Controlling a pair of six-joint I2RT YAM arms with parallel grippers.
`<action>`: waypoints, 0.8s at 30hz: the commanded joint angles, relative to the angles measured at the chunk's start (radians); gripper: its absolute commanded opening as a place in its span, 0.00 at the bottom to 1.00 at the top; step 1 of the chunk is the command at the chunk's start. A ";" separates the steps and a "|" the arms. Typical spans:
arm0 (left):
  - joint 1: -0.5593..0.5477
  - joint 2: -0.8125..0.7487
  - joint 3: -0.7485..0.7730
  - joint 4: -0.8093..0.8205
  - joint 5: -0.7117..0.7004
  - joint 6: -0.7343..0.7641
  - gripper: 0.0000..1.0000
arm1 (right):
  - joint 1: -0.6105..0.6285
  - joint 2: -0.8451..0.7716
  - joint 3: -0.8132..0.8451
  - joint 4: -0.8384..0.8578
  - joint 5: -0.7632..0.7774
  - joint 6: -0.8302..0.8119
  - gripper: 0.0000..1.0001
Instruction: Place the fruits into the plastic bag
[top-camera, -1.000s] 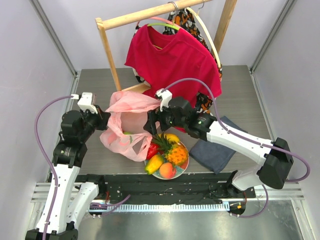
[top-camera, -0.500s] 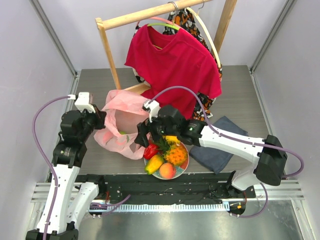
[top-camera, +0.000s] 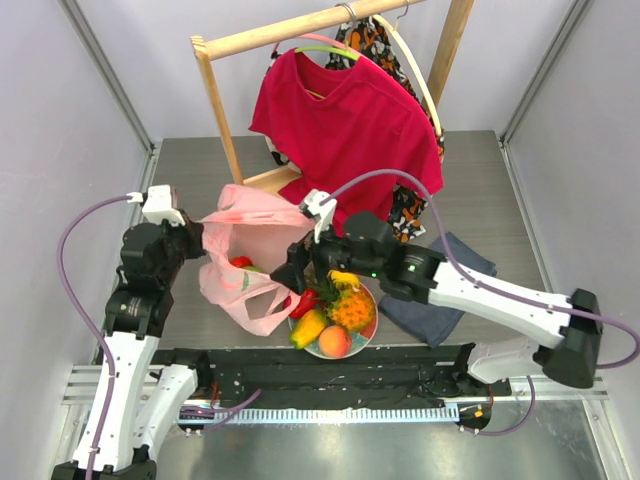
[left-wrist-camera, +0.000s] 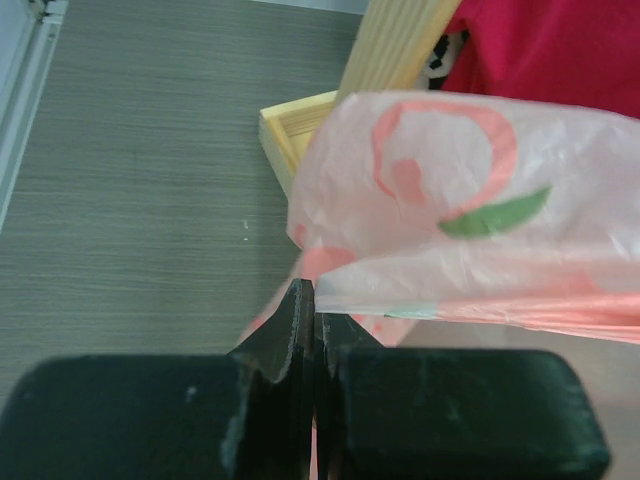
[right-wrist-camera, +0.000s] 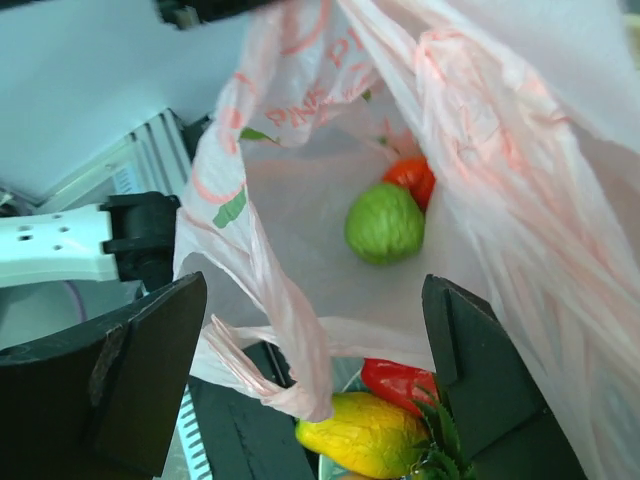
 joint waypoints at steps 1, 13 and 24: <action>0.009 -0.011 0.011 0.003 -0.099 -0.009 0.00 | 0.000 -0.153 -0.034 0.006 0.091 -0.021 0.98; 0.011 -0.027 0.003 0.028 -0.038 -0.005 0.00 | -0.002 -0.152 -0.077 -0.067 0.147 -0.012 0.98; 0.011 -0.037 0.000 0.034 -0.032 -0.005 0.00 | 0.060 0.086 0.049 0.081 -0.135 0.025 0.98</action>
